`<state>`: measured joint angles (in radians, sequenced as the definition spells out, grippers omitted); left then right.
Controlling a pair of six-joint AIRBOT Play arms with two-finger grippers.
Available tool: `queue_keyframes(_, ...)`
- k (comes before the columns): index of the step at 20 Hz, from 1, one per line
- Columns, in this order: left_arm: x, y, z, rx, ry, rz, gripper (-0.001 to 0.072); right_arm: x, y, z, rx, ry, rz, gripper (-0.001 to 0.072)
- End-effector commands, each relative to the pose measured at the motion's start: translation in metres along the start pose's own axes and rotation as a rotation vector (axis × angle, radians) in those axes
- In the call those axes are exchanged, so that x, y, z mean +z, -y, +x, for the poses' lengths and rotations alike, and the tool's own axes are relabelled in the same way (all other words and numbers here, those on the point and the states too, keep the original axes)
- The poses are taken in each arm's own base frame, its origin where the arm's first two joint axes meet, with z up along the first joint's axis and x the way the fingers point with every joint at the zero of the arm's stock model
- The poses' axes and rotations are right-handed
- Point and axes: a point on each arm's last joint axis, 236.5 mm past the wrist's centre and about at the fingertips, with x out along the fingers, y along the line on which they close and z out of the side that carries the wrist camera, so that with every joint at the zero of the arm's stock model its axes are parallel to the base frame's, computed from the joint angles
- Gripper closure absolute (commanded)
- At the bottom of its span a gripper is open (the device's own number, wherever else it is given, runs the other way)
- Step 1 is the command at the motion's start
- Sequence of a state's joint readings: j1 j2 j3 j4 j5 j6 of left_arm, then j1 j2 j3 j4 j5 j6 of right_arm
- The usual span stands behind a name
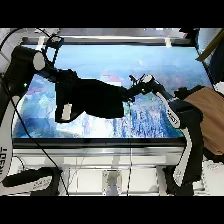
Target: Fold the clothes and pants, and hang the long-sleeved shirts on hangers.
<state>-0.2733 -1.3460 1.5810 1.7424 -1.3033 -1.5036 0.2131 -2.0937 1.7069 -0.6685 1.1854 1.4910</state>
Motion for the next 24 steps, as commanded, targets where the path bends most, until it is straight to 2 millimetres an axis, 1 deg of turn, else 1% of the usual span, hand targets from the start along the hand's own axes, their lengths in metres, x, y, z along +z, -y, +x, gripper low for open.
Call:
queue_keyframes(1, 0.0, 0.0, 0.0, 0.001, 0.0, 0.001, 0.0691, 0.012, -0.019, -0.009, 0.008, 0.045, -0.068, 0.0699)
queue_keyframes(2, 0.0, 0.0, 0.0, 0.001, 0.0, 0.001, 0.0692, 0.022, -0.027, -0.025, 0.012, 0.073, -0.094, 0.07)
queue_keyframes(3, 0.0, 0.0, 0.0, 0.001, 0.0, 0.001, 0.0692, 0.031, -0.034, -0.045, 0.007, 0.103, -0.126, 0.0699)
queue_keyframes(5, 0.0, -0.001, 0.0, 0.003, 0.0, 0.001, 0.0691, 0.047, -0.043, -0.105, -0.029, 0.161, -0.176, 0.07)
queue_keyframes(7, 0.0, -0.001, 0.0, 0.004, 0.0, 0.001, 0.0691, 0.055, -0.05, -0.181, -0.066, 0.237, -0.194, 0.07)
queue_keyframes(9, 0.0, -0.001, 0.0, 0.004, 0.0, 0.001, 0.0692, 0.056, -0.053, -0.266, -0.086, 0.365, -0.181, 0.0699)
queue_keyframes(10, 0.0, -0.001, 0.0, 0.004, 0.0, 0.001, 0.0692, 0.052, -0.049, -0.304, -0.102, 0.429, -0.168, 0.0699)
queue_keyframes(11, 0.0, -0.001, 0.0, 0.004, 0.0, 0.001, 0.0692, 0.045, -0.041, -0.338, -0.132, 0.484, -0.152, 0.07)
queue_keyframes(12, 0.0, -0.001, 0.0, 0.004, 0.0, 0.001, 0.0691, 0.033, -0.026, -0.373, -0.181, 0.528, -0.123, 0.07)
queue_keyframes(13, 0.0, -0.001, 0.0, 0.004, 0.0, 0.001, 0.0691, 0.018, -0.007, -0.403, -0.242, 0.554, -0.086, 0.0699)
queue_keyframes(14, 0.0, -0.001, 0.0, 0.004, 0.0, 0.001, 0.0692, 0.0, 0.014, -0.429, -0.306, 0.566, -0.04, 0.07)
queue_keyframes(15, 0.0, -0.001, 0.0, 0.004, 0.0, 0.001, 0.0691, -0.022, 0.038, -0.455, -0.374, 0.567, 0.023, 0.07)
queue_keyframes(16, 0.0, -0.001, 0.0, 0.004, 0.0, 0.001, 0.0691, -0.046, 0.059, -0.475, -0.429, 0.56, 0.091, 0.07)
queue_keyframes(17, 0.0, -0.001, 0.0, 0.004, 0.0, 0.001, 0.0692, -0.073, 0.081, -0.494, -0.475, 0.546, 0.173, 0.07)
queue_keyframes(18, 0.0, -0.001, 0.0, 0.004, 0.0, 0.001, 0.0691, -0.097, 0.1, -0.508, -0.51, 0.537, 0.251, 0.07)
queue_keyframes(20, 0.0, -0.001, 0.0, 0.004, 0.0, 0.001, 0.0692, -0.136, 0.134, -0.538, -0.559, 0.603, 0.435, 0.07)
queue_keyframes(21, 0.0, 0.0, 0.0, 0.0, 0.0, -0.001, 0.0692, -0.159, 0.153, -0.553, -0.605, 0.631, 0.543, 0.07)
queue_keyframes(22, 0.0, 0.0, 0.0, 0.0, 0.0, 0.0, 0.0691, -0.184, 0.171, -0.566, -0.657, 0.652, 0.649, 0.07)
queue_keyframes(24, 0.0, 0.0, 0.0, 0.0, 0.0, 0.0, 0.0692, -0.241, 0.202, -0.584, -0.764, 0.68, 0.849, 0.07)
